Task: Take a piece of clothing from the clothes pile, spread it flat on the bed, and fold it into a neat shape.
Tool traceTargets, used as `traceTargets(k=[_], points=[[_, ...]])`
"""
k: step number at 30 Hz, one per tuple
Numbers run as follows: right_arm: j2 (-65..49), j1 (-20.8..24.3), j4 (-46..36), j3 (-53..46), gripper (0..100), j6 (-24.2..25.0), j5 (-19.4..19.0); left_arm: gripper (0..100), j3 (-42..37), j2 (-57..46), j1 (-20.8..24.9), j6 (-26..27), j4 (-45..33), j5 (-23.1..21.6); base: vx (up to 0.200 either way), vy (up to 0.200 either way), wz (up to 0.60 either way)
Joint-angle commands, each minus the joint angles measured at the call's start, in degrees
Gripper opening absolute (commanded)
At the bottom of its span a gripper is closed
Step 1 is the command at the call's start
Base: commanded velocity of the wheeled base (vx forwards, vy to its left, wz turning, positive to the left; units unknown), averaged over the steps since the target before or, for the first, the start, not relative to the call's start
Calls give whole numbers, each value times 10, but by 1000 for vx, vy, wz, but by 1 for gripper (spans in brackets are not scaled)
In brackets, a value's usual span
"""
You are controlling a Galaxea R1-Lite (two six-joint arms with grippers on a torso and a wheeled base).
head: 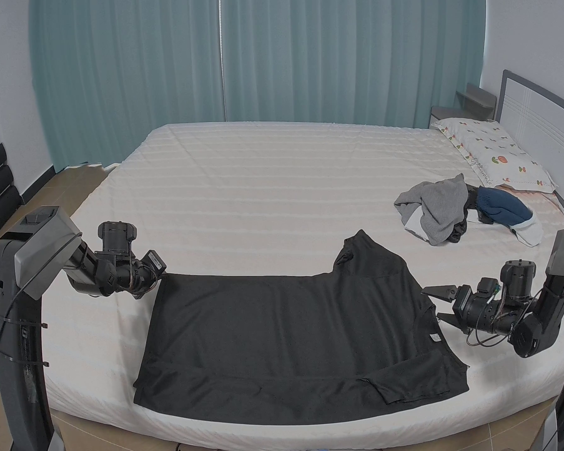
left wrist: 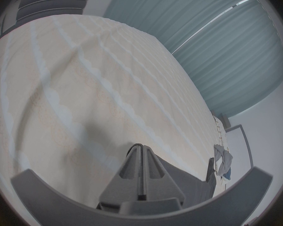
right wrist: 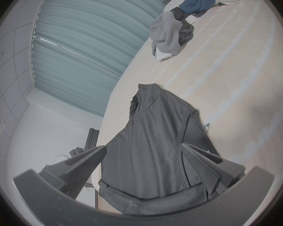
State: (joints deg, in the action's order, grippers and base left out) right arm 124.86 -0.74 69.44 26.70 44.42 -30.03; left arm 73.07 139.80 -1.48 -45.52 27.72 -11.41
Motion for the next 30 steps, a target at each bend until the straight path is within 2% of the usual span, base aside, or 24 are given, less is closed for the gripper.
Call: traceTargets(k=[1,5,9,12,16,20,30], points=[[16,11,-102,125,100,-1,23,0,-5,-15,-3,-24,10,10,0,0,0],[49,15,-137,205,100,-3,47,0,-7,-15,-4,-25,9,12,0,0,0],[78,26,-173,274,100,-6,54,0,-9,-16,-8,-25,9,12,0,0,0],[107,35,-200,327,100,-23,55,0,-9,-15,-7,-25,9,11,0,0,0],[149,38,-266,416,100,-74,61,0,-11,-15,-7,-26,9,11,0,0,0],[191,42,-328,513,100,-112,111,0,-13,-15,-7,-26,9,11,0,0,0],[263,42,-393,651,100,-114,122,0,-19,-15,-7,-26,10,10,0,0,0]])
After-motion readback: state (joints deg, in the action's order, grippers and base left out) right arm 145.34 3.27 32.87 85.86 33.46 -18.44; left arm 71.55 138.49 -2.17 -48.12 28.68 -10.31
